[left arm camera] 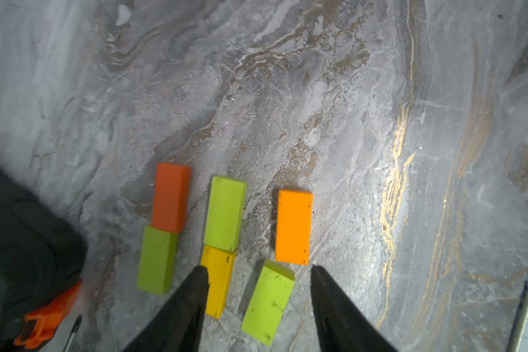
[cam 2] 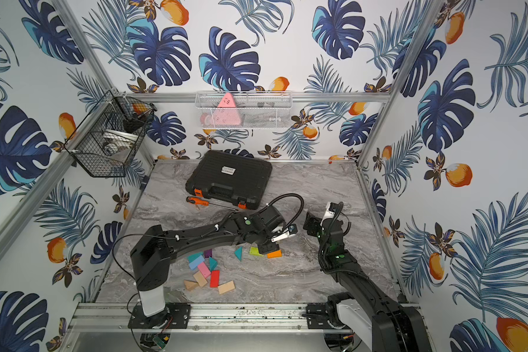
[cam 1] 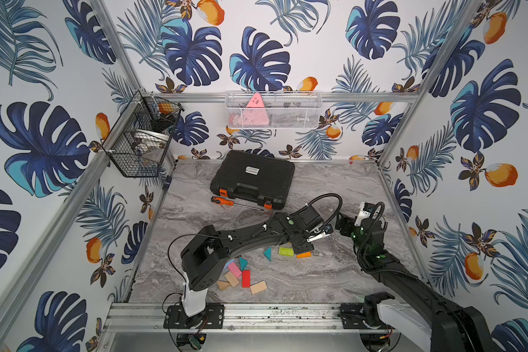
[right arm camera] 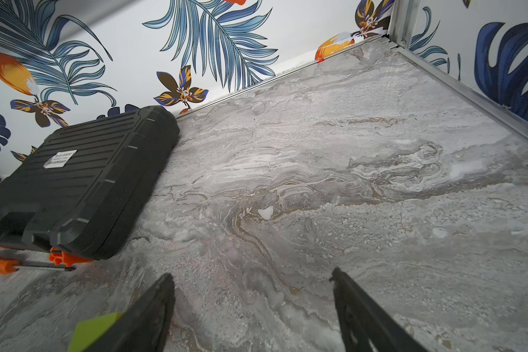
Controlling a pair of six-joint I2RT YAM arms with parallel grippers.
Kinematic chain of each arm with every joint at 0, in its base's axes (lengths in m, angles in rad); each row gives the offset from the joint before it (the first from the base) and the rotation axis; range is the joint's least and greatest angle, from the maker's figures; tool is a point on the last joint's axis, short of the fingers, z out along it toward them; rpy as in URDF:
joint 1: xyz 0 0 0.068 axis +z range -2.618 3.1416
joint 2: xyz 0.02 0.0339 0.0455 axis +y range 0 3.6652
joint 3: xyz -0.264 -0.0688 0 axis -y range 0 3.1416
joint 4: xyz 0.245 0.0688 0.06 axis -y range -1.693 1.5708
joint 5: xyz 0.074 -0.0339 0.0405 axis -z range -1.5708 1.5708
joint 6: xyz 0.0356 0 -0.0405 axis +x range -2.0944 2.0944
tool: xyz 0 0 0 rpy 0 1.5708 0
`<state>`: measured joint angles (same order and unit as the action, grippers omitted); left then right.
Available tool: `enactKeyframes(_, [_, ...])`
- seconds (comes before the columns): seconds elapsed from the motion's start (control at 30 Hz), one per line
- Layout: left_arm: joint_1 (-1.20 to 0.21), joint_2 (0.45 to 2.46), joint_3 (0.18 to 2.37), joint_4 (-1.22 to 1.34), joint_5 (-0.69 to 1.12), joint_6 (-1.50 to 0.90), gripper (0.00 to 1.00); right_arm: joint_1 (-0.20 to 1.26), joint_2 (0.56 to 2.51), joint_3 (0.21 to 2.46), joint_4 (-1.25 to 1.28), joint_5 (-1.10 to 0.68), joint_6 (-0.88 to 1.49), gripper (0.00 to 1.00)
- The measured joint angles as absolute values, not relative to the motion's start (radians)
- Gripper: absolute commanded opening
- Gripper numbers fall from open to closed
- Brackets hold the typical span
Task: Assemble a piece of candy with building blocks
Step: Place the building block at the center of the board, then assemble the building block at the center of the board.
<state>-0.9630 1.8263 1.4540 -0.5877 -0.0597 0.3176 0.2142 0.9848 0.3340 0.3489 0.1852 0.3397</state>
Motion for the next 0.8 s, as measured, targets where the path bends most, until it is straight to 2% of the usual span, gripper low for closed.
enactKeyframes(0.13, [-0.941,1.674,1.346,-0.545,-0.094,0.197,0.57,0.214,0.978,0.358,0.307,0.174,0.344,0.8])
enactKeyframes(0.27, [-0.92,1.538,1.214,-0.512,-0.096,0.047,0.56,0.215,0.967,0.461,0.163,0.158,0.371,0.66])
enactKeyframes(0.37, [-0.838,1.485,1.132,-0.5,-0.017,-0.092,0.53,0.214,0.981,0.538,0.04,0.094,0.383,0.66])
enactKeyframes(0.53, [-0.791,1.462,1.026,-0.487,0.093,-0.244,0.39,0.215,1.085,0.649,-0.206,0.02,0.435,0.55])
enactKeyframes(0.7, [-0.783,1.465,0.993,-0.484,0.101,-0.294,0.2,0.245,1.219,0.697,-0.339,-0.115,0.46,0.37])
enactKeyframes(0.8, [-0.781,1.504,1.007,-0.478,0.106,-0.309,0.19,0.288,1.277,0.697,-0.369,-0.153,0.47,0.3])
